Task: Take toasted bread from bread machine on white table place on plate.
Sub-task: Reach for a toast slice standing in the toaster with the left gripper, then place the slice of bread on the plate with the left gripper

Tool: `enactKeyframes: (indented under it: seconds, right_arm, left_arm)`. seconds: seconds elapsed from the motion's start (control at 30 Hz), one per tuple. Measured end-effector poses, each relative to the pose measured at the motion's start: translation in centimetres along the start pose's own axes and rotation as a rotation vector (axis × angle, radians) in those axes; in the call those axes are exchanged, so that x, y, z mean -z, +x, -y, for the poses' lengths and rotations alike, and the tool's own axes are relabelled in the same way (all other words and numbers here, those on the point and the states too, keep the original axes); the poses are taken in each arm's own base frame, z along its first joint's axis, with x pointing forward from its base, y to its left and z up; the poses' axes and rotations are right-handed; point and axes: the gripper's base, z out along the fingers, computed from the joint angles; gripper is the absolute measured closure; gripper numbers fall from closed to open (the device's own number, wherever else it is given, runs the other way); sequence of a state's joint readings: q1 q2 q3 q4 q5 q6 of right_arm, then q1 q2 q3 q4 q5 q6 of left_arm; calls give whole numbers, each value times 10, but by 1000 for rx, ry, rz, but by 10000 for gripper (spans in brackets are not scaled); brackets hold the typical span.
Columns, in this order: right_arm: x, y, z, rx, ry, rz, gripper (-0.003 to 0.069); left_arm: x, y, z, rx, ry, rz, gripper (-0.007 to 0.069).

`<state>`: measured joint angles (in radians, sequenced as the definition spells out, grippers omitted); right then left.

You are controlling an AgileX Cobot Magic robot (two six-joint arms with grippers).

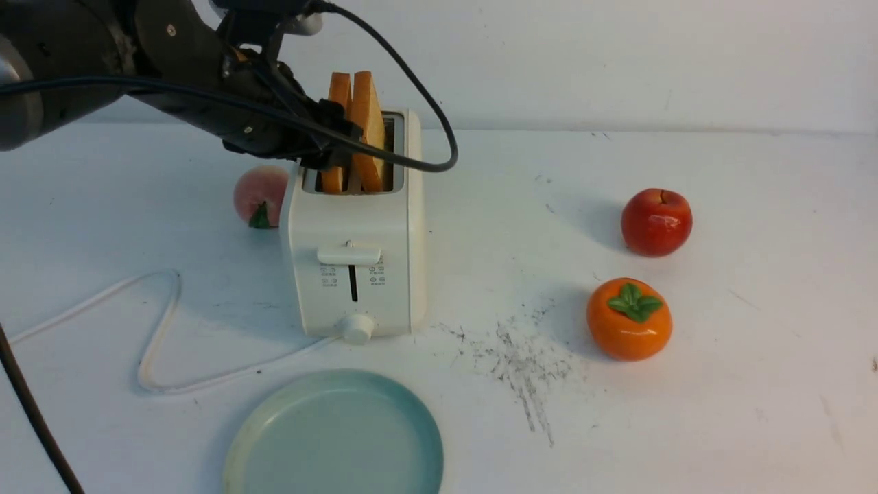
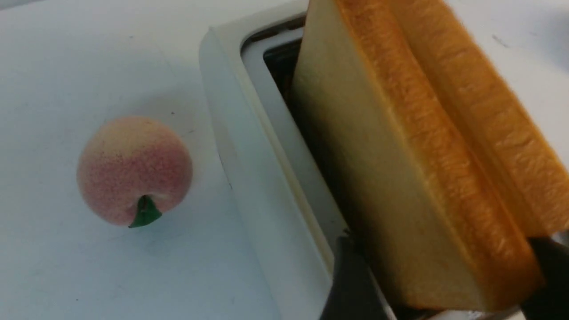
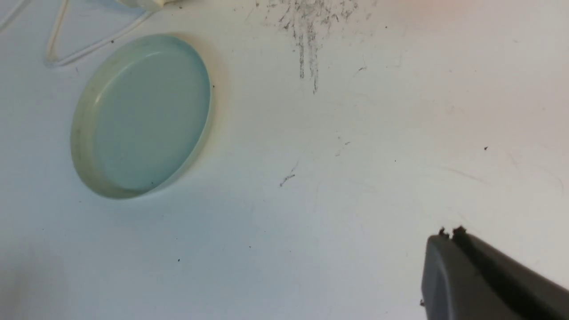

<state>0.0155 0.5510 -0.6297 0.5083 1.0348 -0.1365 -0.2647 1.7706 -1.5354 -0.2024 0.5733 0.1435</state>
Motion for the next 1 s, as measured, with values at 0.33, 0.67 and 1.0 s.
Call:
enactKeyframes:
  seconds: [0.33,0.67,1.0]
  right_arm:
    - [0,-2,0,0,3,21,667]
    - [0,-5,1,32,8,52,663]
    - [0,-8,1,38,14,88,657]
  left_arm:
    - [-5,2,-1,-6,-4,-15,565]
    - [109,-28,13,-36,8,193,555]
    - [229,5,38,-29,145,68,555]
